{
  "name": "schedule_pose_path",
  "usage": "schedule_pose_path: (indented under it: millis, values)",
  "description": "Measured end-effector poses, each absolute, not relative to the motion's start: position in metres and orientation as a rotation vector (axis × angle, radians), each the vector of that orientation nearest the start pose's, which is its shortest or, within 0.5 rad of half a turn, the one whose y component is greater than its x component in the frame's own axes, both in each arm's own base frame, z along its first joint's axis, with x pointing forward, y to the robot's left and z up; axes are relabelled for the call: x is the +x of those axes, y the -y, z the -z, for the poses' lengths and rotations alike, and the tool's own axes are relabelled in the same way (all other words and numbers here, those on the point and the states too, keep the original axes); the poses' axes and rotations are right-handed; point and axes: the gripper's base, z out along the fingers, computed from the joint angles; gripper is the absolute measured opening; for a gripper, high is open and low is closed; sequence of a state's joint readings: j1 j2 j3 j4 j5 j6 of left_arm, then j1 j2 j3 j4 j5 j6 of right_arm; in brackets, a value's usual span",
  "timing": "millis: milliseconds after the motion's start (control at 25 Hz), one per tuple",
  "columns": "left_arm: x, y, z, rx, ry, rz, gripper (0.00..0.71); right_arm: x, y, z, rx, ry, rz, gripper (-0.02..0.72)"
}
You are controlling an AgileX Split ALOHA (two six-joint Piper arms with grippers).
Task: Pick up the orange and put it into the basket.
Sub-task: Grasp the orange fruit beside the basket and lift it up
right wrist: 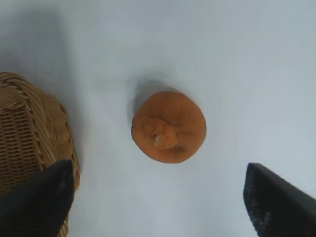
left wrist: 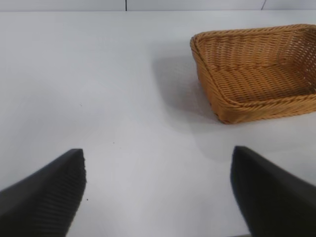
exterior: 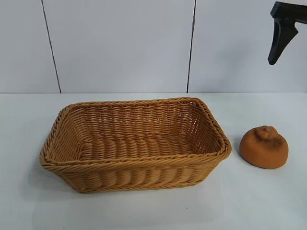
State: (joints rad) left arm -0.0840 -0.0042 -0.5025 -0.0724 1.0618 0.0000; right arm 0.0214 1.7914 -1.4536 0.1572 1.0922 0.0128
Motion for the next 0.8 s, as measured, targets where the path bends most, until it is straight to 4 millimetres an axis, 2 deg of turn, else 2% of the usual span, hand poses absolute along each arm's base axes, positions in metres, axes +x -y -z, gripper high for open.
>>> schedule_pose_path:
  millis: [80, 280, 440, 520, 720, 800]
  values:
    - [-0.006, 0.005, -0.278, 0.089, -2.037, 0.139, 0.577, 0.373, -0.023, -0.239, 0.088, -2.957, -0.263, 0.641]
    - [-0.006, 0.005, -0.278, 0.089, -2.037, 0.139, 0.577, 0.381, -0.025, -0.168, 0.078, -3.112, -0.271, 0.641]
    - [-0.006, 0.005, -0.278, 0.089, -2.037, 0.139, 0.577, 0.388, -0.024, -0.126, 0.09, -3.16, -0.247, 0.621]
    - [-0.006, 0.005, -0.278, 0.089, -2.037, 0.139, 0.577, 0.389, -0.024, -0.118, 0.094, -3.165, -0.245, 0.559]
    - [-0.006, 0.005, -0.278, 0.089, -2.037, 0.139, 0.577, 0.391, -0.024, -0.118, 0.099, -3.146, -0.245, 0.309]
    - [-0.006, 0.005, -0.278, 0.089, -2.037, 0.139, 0.577, 0.391, -0.024, -0.118, 0.098, -3.15, -0.246, 0.188]
